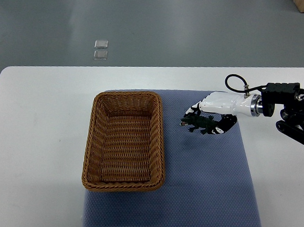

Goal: Place crocodile in brown basket with right hand
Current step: 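Carry the crocodile with the right hand over the wicker basket and lower it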

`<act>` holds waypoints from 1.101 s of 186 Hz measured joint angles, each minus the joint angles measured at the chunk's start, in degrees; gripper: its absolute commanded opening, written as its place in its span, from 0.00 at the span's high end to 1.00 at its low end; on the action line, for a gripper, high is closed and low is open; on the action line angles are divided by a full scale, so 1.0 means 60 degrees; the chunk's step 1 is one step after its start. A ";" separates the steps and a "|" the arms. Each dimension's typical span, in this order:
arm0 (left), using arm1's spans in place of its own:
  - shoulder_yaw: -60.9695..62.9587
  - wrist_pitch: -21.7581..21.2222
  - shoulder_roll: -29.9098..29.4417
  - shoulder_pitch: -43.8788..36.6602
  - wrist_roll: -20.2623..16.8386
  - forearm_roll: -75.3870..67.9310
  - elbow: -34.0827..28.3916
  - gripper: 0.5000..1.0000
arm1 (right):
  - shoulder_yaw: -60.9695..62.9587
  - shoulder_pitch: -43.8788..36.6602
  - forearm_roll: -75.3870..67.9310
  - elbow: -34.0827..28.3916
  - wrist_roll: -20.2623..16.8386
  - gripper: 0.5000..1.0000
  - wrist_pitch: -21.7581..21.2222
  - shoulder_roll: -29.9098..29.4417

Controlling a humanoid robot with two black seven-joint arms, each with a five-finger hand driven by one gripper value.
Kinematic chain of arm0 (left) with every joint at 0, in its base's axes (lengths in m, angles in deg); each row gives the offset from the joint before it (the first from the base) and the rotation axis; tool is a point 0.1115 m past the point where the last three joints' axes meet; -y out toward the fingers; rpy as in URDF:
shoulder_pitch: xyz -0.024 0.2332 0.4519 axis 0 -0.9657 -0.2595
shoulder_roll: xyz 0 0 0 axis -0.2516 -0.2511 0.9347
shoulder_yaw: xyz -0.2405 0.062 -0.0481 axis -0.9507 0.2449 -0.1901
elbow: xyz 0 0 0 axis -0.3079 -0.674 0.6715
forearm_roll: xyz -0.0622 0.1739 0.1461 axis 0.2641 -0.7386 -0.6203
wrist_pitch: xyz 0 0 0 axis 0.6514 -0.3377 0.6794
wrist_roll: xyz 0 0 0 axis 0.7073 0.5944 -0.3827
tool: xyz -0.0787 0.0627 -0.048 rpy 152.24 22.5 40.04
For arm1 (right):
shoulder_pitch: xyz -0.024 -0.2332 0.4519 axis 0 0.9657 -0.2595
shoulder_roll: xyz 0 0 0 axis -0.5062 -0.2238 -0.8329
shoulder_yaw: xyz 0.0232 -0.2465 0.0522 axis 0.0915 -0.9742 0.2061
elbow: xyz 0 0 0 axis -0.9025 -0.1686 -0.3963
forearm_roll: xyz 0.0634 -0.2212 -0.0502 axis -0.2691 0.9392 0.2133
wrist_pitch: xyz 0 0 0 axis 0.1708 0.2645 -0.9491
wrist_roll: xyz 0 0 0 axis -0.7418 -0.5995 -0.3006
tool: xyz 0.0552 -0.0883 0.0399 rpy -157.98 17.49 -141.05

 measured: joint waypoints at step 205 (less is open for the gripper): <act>0.0000 0.0003 0.0000 0.0000 0.0000 0.0000 -0.0003 0.00 | -0.0044 -0.2959 -0.0658 -0.0069 0.0279 0.83 -0.1506 -0.2966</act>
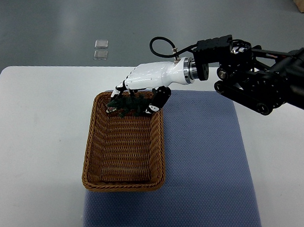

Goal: Place crocodile in brown basket with right hand
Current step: 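Carry the crocodile with the right hand over the wicker basket and lower it, then open the right hand to release the crocodile into the basket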

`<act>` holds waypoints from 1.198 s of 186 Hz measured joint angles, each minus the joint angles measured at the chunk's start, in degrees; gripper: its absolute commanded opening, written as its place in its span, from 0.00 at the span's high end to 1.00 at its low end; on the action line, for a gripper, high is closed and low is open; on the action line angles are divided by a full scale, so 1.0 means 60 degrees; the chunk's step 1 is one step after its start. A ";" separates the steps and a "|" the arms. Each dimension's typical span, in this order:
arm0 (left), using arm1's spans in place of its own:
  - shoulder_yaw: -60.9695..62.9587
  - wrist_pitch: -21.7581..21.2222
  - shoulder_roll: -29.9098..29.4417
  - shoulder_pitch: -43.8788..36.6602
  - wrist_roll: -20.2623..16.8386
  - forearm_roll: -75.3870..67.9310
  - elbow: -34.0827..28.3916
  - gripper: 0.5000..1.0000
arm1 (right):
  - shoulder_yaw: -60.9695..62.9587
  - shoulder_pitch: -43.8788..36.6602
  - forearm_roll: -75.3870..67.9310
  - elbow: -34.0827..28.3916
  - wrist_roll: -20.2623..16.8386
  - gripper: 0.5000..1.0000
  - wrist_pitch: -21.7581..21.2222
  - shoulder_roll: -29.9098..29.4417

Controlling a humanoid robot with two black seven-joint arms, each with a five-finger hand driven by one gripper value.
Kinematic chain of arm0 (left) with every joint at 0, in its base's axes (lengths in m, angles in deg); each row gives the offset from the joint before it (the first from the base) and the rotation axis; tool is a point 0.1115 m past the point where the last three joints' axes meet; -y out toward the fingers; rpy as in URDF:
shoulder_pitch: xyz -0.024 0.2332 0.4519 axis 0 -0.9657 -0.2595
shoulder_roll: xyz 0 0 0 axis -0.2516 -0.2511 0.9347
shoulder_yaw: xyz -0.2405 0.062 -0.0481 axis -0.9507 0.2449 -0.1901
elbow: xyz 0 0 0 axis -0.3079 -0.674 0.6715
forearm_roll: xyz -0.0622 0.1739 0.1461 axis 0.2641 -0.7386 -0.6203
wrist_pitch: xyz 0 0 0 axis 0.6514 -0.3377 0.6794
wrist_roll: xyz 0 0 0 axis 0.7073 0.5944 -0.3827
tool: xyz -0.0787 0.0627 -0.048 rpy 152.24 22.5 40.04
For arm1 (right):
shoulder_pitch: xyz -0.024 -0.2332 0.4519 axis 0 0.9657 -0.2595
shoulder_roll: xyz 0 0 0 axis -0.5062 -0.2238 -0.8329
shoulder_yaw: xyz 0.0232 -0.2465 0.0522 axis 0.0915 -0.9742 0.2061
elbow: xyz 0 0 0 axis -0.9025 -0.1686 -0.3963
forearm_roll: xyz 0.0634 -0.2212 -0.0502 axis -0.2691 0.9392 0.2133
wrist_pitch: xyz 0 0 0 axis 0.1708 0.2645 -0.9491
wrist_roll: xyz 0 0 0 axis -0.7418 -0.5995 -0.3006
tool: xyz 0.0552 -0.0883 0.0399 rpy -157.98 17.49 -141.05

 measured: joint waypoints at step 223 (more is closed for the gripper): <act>0.0000 -0.0001 0.0000 0.0002 0.0000 0.0000 0.0001 0.00 | 0.0258 0.0644 -0.2012 0.0155 -0.0002 0.16 -0.1104 0.0714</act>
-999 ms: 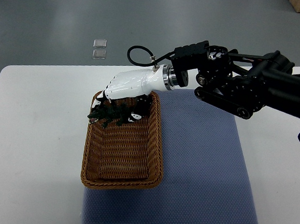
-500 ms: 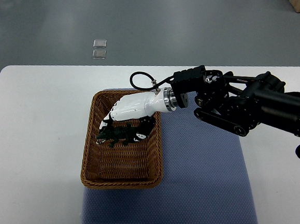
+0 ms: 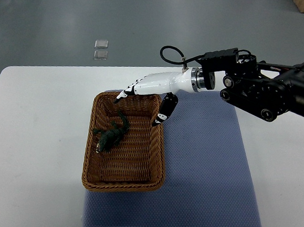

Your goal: Place crocodile in brown basket with right hand

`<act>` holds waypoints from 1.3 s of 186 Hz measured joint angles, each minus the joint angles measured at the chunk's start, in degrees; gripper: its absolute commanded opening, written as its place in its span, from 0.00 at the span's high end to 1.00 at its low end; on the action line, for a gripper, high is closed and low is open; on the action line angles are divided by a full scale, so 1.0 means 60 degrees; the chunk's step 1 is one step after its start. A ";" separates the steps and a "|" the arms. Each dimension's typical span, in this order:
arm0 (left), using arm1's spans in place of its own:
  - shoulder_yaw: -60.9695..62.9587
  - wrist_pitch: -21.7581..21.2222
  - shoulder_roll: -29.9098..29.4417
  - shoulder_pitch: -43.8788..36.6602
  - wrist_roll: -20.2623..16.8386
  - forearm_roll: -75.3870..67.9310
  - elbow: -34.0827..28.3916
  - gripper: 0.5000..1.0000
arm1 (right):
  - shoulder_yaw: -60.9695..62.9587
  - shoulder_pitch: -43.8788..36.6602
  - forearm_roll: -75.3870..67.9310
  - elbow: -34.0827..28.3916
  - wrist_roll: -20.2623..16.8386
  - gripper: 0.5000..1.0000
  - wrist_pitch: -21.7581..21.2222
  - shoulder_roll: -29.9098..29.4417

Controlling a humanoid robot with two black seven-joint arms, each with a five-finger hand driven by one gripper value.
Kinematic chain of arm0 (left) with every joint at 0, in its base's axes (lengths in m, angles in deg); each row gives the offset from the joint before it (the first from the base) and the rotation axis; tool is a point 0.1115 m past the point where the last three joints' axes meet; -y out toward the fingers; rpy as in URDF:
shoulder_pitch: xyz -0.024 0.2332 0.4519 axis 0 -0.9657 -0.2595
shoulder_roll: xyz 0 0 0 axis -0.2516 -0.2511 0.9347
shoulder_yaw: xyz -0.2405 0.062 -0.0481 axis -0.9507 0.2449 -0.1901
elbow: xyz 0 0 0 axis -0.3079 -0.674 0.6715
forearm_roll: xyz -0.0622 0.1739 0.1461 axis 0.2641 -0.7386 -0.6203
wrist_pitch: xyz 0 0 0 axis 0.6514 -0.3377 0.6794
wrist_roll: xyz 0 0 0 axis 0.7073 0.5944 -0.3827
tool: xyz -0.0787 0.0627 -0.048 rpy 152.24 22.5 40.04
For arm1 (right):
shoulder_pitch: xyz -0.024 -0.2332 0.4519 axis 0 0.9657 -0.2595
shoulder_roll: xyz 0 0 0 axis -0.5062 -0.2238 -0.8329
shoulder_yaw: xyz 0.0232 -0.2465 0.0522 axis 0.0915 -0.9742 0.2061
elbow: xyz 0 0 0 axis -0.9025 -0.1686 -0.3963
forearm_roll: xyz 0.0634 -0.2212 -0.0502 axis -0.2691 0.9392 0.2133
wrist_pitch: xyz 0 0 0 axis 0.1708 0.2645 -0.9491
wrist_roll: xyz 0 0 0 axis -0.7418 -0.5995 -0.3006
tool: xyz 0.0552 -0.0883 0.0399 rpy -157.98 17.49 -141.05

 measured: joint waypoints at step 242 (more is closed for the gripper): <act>0.0015 0.0000 0.0000 -0.0001 0.0000 0.0000 -0.0003 0.00 | 0.2232 0.3477 -1.5790 0.1670 -0.5975 0.15 -0.1941 0.1516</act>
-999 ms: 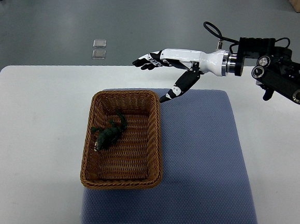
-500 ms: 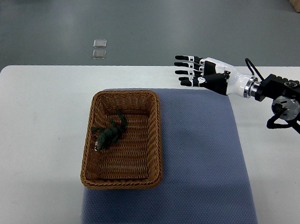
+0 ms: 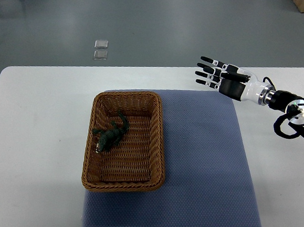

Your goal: Place crocodile in brown basket with right hand

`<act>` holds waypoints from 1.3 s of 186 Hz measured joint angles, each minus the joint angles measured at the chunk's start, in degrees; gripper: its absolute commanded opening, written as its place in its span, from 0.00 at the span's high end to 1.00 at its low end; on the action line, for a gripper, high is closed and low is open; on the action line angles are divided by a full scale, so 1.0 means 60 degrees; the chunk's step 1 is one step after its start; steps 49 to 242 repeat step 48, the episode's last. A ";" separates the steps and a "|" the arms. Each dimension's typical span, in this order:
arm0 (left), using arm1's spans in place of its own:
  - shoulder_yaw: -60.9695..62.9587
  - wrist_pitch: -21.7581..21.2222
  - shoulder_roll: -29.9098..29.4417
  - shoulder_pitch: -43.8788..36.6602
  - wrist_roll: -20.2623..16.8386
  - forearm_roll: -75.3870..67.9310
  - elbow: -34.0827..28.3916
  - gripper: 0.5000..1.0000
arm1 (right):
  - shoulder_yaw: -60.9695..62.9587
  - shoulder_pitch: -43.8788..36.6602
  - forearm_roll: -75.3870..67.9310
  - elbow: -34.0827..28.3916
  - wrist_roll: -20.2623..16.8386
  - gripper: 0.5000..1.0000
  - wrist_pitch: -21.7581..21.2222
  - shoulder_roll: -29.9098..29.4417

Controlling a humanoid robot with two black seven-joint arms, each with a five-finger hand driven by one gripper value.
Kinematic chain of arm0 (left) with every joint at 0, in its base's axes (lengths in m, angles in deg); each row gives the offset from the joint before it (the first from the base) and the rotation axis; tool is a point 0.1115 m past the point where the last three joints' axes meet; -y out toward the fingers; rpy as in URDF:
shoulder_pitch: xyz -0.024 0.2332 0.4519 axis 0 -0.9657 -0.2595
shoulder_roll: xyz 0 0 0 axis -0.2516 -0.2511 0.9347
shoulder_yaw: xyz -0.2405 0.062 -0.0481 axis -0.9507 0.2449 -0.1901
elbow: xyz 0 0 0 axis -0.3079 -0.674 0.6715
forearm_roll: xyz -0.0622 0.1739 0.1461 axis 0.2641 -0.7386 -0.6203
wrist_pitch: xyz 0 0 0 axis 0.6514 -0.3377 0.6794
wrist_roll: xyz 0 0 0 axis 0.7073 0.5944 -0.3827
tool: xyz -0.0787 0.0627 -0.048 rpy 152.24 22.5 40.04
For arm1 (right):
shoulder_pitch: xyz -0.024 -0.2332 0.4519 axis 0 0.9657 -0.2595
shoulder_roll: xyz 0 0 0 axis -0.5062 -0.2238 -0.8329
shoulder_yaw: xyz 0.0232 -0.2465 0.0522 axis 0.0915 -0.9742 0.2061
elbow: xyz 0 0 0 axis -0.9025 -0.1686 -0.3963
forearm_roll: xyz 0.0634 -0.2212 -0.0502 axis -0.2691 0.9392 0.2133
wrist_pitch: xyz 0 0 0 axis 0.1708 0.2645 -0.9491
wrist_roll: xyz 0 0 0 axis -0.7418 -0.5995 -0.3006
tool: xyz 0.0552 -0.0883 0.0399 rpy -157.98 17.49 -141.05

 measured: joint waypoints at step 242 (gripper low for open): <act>0.0000 0.0000 0.0000 -0.0001 0.0000 0.0000 0.0000 0.00 | 0.0003 0.0205 0.0030 0.0067 0.0016 0.14 -0.0010 -0.0053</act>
